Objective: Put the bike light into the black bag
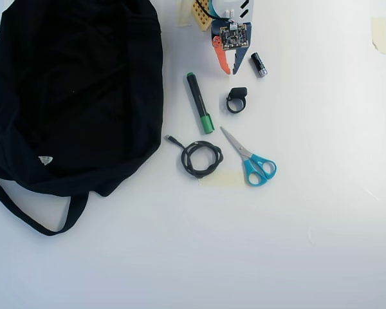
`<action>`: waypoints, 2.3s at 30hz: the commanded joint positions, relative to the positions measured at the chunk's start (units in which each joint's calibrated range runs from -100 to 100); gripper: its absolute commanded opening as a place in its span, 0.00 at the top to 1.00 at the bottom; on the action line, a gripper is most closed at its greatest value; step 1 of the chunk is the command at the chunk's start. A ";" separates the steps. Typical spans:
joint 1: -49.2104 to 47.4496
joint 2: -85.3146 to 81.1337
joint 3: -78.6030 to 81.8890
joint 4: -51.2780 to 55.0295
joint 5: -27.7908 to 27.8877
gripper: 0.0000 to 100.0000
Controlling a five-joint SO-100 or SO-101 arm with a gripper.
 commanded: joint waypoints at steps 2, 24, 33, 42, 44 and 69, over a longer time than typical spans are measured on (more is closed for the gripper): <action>0.44 -1.00 1.18 2.23 0.13 0.97; -0.23 36.93 -41.32 -24.99 8.73 0.97; 0.36 54.85 -56.14 -45.06 5.17 0.97; 2.83 71.45 -64.86 -63.06 5.43 0.97; 2.98 74.69 -67.37 -65.38 5.43 0.97; 7.69 89.87 -80.31 -64.95 8.42 0.97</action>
